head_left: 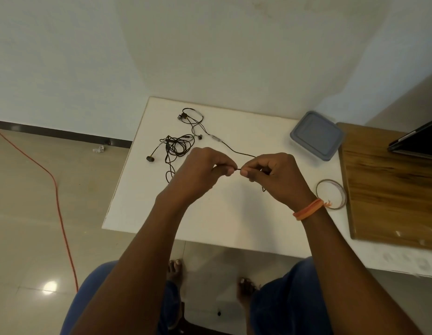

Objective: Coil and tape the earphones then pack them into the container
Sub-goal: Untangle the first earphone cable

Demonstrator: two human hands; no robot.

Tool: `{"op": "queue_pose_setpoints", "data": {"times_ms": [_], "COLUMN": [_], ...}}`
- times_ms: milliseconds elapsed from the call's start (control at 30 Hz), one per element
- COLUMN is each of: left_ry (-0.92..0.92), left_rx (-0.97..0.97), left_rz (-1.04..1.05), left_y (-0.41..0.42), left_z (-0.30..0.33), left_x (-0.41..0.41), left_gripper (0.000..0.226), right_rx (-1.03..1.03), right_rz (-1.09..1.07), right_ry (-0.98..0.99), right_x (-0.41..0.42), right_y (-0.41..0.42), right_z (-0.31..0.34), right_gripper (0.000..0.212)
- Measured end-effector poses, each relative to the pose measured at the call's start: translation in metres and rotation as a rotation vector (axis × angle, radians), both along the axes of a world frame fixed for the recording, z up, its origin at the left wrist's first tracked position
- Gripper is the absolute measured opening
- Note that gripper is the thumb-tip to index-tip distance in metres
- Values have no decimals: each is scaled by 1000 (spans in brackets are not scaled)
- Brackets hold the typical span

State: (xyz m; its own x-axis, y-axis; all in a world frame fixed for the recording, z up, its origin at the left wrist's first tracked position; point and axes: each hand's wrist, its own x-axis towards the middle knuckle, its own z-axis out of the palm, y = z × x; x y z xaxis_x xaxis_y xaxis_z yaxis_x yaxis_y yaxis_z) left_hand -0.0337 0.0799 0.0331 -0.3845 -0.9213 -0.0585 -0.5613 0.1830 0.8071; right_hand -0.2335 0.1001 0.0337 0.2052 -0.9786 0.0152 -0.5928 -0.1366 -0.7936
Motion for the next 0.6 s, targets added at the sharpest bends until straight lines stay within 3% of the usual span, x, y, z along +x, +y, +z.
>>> {"op": "queue_pose_setpoints", "data": {"times_ms": [133,233,333,433,500,600], "left_ry": [90,203,209,118,-68,-274], "left_rx": [-186,-203,-238,-75,0,41], "left_rz": [277,579,699,647,522,322], "left_y": [-5,-9,-10,-12,-12,-9], "left_z": [10,12,11,2,-5,-3], "left_x": [11,22,22,26,29,23], "left_gripper": [15,16,17,18,17,51], "right_rx": [118,145,148,147,141,87], "right_rz": [-71,-92,-104,-162,-201,-177], "right_ry": [-133,-196,-277,-360,-382,-272], "right_x": [-13,-23,-30,-33,-33,-28], "right_y": [-3,-4,-1,0,0,0], "right_z": [4,6,7,9,9,8], "right_gripper": [7,12,21,30,30,21]}}
